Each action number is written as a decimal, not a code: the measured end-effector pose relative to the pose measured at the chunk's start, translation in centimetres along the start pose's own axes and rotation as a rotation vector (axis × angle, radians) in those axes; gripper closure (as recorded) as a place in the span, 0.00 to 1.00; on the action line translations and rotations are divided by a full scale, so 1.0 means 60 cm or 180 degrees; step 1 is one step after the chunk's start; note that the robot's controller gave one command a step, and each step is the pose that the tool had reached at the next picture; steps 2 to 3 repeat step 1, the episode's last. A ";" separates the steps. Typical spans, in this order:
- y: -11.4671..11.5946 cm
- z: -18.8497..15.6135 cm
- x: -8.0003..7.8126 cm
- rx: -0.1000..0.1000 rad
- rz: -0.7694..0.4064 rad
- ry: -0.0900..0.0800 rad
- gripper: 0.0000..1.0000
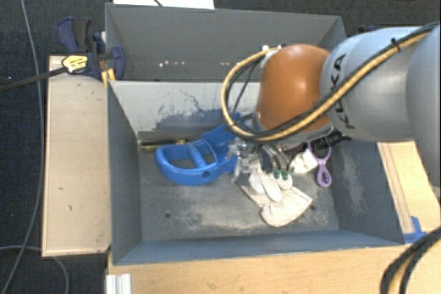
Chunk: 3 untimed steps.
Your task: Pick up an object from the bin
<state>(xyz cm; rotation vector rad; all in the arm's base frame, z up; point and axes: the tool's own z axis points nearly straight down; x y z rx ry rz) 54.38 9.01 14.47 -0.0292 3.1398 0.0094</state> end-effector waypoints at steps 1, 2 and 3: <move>0.000 -0.019 0.000 0.0000 0.0001 -0.0001 1.00; 0.000 -0.019 0.000 0.0000 0.0001 -0.0001 1.00; 0.000 -0.019 0.000 0.0000 0.0001 -0.0001 1.00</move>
Offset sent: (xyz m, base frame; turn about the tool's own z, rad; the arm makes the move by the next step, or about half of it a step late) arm 0.0001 -0.0001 0.0249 0.0003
